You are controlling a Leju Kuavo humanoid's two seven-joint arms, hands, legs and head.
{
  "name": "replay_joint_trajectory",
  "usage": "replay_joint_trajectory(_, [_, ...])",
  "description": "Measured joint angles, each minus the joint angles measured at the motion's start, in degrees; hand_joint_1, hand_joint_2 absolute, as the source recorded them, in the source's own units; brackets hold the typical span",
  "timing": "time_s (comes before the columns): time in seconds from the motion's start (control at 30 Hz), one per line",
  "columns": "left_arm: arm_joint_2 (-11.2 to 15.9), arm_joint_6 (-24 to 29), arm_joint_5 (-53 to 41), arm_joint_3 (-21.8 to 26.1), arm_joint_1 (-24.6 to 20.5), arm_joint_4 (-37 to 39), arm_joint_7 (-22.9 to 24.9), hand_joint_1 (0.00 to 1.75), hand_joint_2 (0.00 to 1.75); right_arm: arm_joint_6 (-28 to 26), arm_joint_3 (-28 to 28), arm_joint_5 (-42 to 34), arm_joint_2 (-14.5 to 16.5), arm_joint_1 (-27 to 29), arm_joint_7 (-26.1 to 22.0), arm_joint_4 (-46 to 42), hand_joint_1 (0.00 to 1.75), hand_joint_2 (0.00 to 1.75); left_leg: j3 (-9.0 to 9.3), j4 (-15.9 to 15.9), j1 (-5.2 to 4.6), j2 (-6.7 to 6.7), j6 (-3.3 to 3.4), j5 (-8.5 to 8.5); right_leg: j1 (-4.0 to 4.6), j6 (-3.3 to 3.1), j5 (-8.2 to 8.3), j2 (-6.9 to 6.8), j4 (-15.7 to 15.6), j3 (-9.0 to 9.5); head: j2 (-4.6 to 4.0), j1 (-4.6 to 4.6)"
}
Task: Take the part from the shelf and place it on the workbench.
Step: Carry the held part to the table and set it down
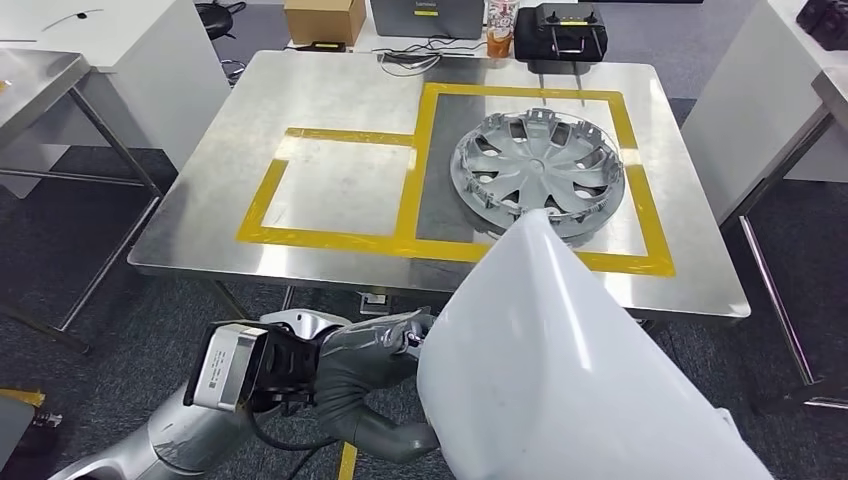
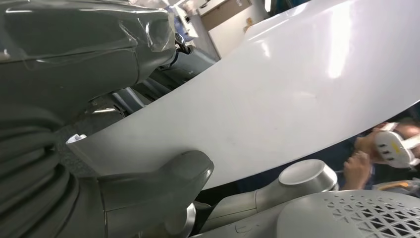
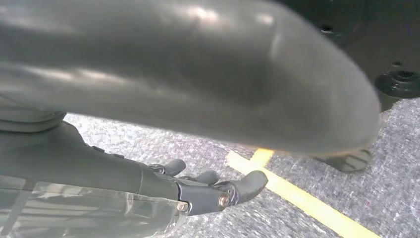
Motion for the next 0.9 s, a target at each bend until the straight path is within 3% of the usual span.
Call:
replay_joint_trajectory(0.03, [0.02, 0.02, -0.02, 0.02, 0.02, -0.01, 0.02, 1.75, 1.75, -0.04, -0.01, 0.01, -0.03, -0.03, -0.05, -0.01, 0.00, 0.00, -0.02, 0.49, 0.09, 0.00, -0.30, -0.56, 0.17, -1.06, -0.51, 0.00, 0.21, 0.09, 0.00, -0.01])
replay_joint_trajectory(0.07, [0.03, 0.03, -0.02, 0.05, 0.02, -0.04, 0.02, 1.75, 1.75, -0.07, 0.00, 0.03, -0.03, -0.01, -0.09, -0.01, 0.00, 0.00, -0.09, 0.87, 0.24, 0.06, -0.54, -0.80, 0.19, -1.73, -0.48, 0.05, 0.44, 0.46, 0.00, -0.13])
replay_joint_trajectory(0.13, [0.04, 0.03, 0.00, 0.14, -0.05, -0.14, -0.01, 1.75, 1.75, -0.11, 0.01, 0.05, -0.04, 0.06, -0.16, -0.03, 0.00, 0.00, -1.49, 3.71, 0.60, 0.39, -1.10, -0.37, 0.27, -2.48, -0.95, 0.19, 0.44, 1.38, 0.00, -0.32])
replay_joint_trajectory(0.2, [0.06, 0.04, 0.00, 0.19, -0.12, -0.20, -0.03, 1.75, 1.75, -0.16, 0.01, 0.05, -0.14, 0.07, -0.23, -0.04, 0.00, 0.00, -5.90, 10.03, 0.80, 0.81, -1.71, -0.45, 0.43, -2.76, -1.73, 0.31, 0.31, 2.47, 0.00, -0.42])
replay_joint_trajectory(0.23, [0.08, 0.04, 0.00, 0.20, -0.12, -0.20, -0.04, 1.75, 1.75, -0.21, 0.01, 0.05, -0.20, 0.07, -0.24, -0.04, 0.00, 0.00, -8.63, 13.34, 0.86, 0.92, -1.87, -1.49, 0.54, -2.78, -2.27, 0.39, 0.27, 3.05, 0.00, -0.45])
replay_joint_trajectory(0.3, [0.13, 0.03, -0.01, 0.19, -0.09, -0.20, -0.04, 1.75, 1.75, -0.29, 0.01, 0.05, -0.28, 0.10, -0.26, -0.04, 0.00, 0.00, -12.92, 16.70, 0.79, 0.98, -1.68, -3.89, 0.81, -2.85, -3.51, 0.58, 0.22, 4.46, 0.00, -0.44])
replay_joint_trajectory(0.33, [0.14, 0.03, -0.01, 0.19, -0.09, -0.20, -0.03, 1.75, 1.75, -0.31, 0.01, 0.05, -0.29, 0.10, -0.27, -0.04, 0.00, 0.00, -13.86, 15.91, 0.58, 0.97, -1.26, -4.08, 1.02, -2.90, -4.18, 0.70, 0.18, 5.30, 0.00, -0.44])
replay_joint_trajectory(0.37, [0.14, 0.03, -0.01, 0.21, -0.09, -0.20, -0.03, 1.75, 1.75, -0.31, 0.01, 0.05, -0.28, 0.10, -0.29, -0.04, 0.00, 0.00, -13.93, 13.45, 0.16, 0.95, -0.50, -2.93, 1.25, -2.95, -4.82, 0.79, 0.08, 6.17, 0.00, -0.45])
replay_joint_trajectory(0.4, [0.15, 0.03, -0.01, 0.25, -0.11, -0.20, -0.03, 1.75, 1.75, -0.31, 0.01, 0.05, -0.21, 0.11, -0.31, -0.04, 0.00, 0.00, -13.35, 9.76, -0.55, 0.93, 0.69, -0.26, 1.40, -3.06, -5.41, 0.87, -0.18, 6.98, 0.00, -0.47])
replay_joint_trajectory(0.47, [0.16, 0.05, -0.01, 0.38, -0.11, -0.21, -0.03, 1.75, 1.75, -0.33, 0.01, 0.04, 0.29, 0.04, -0.36, 0.04, 0.00, 0.00, -11.48, 2.28, -2.33, 0.19, 3.29, 6.65, 1.73, -3.02, -6.36, 1.08, -1.17, 8.63, 0.00, -0.46])
replay_joint_trajectory(0.5, [0.19, 0.08, -0.03, 0.48, -0.12, -0.24, -0.03, 1.75, 1.75, -0.36, 0.02, 0.04, 0.48, -0.06, -0.39, 0.05, 0.00, 0.00, -10.45, -0.16, -2.95, -0.28, 4.15, 8.98, 1.90, -2.96, -6.59, 1.22, -2.09, 9.67, 0.00, -0.46])
replay_joint_trajectory(0.53, [0.17, 0.10, -0.06, 0.54, -0.14, -0.29, -0.04, 1.75, 1.75, -0.39, 0.02, 0.05, 0.69, -0.12, -0.42, 0.06, 0.00, 0.00, -9.40, -1.74, -3.28, -0.75, 4.49, 9.98, 2.10, -2.60, -6.34, 1.32, -2.69, 10.75, 0.00, -0.42])
replay_joint_trajectory(0.6, [-0.05, 0.21, -0.19, 0.61, -0.27, -0.51, -0.02, 1.75, 1.75, -0.48, 0.02, 0.06, 0.46, -0.24, -0.48, -0.03, 0.00, 0.00, -6.55, -3.67, -3.22, -0.95, 4.58, 9.64, 2.25, -1.88, -5.38, 1.26, -2.66, 12.25, 0.00, -0.55])
replay_joint_trajectory(0.63, [-0.18, 0.33, -0.30, 0.60, -0.37, -0.60, 0.00, 1.75, 1.75, -0.53, 0.03, 0.05, 0.36, -0.29, -0.49, -0.04, 0.00, 0.00, -5.23, -4.42, -3.13, -0.90, 4.60, 9.41, 2.22, -1.59, -4.79, 1.12, -0.92, 11.79, -0.01, -0.63])
replay_joint_trajectory(0.7, [-0.32, 0.64, -0.56, 0.60, -0.44, -0.68, 0.05, 1.75, 1.75, -0.67, 0.03, 0.01, -0.02, -0.53, -0.49, -0.07, 0.00, 0.00, -3.62, -4.97, -2.93, -0.75, 4.60, 8.93, 2.17, -1.75, -5.16, 0.89, 5.04, 7.94, -0.02, -0.78])
replay_joint_trajectory(0.77, [-0.40, 0.81, -0.72, 0.58, -0.26, -0.68, 0.09, 1.75, 1.75, -0.72, 0.02, -0.05, -0.27, -0.63, -0.50, -0.08, 0.00, 0.00, -3.10, -4.94, -2.90, -0.87, 4.58, 8.13, 2.17, -2.35, -8.49, 0.87, 10.44, 2.56, -0.02, -0.75])
replay_joint_trajectory(0.8, [-0.41, 0.82, -0.75, 0.60, -0.12, -0.68, 0.12, 1.75, 1.75, -0.72, 0.02, -0.03, -0.36, -0.59, -0.50, -0.08, 0.00, 0.00, -2.77, -4.91, -2.90, -1.02, 4.50, 7.63, 2.12, -2.54, -10.56, 0.86, 11.34, 0.56, -0.02, -0.73])
replay_joint_trajectory(0.83, [-0.41, 0.84, -0.75, 0.62, 0.00, -0.68, 0.11, 1.75, 1.75, -0.73, 0.02, -0.01, -0.39, -0.53, -0.50, -0.08, 0.00, 0.00, -2.34, -4.83, -2.89, -1.18, 4.38, 7.09, 2.05, -2.43, -11.79, 0.85, 10.70, -0.60, -0.02, -0.70])
replay_joint_trajectory(0.87, [-0.40, 0.89, -0.75, 0.68, 0.09, -0.68, 0.11, 1.75, 1.75, -0.75, 0.02, 0.01, -0.40, -0.49, -0.49, -0.07, 0.00, 0.00, -1.85, -4.65, -2.89, -1.29, 4.23, 6.51, 1.94, -1.87, -11.46, 0.84, 8.62, -1.00, -0.02, -0.71])
replay_joint_trajectory(0.9, [-0.40, 1.01, -0.75, 0.75, 0.17, -0.68, 0.11, 1.75, 1.75, -0.81, 0.02, 0.03, -0.43, -0.44, -0.49, -0.07, 0.00, 0.00, -1.40, -4.31, -2.89, -1.36, 4.02, 5.85, 1.79, -0.90, -9.35, 0.84, 5.40, -0.84, -0.02, -0.69])
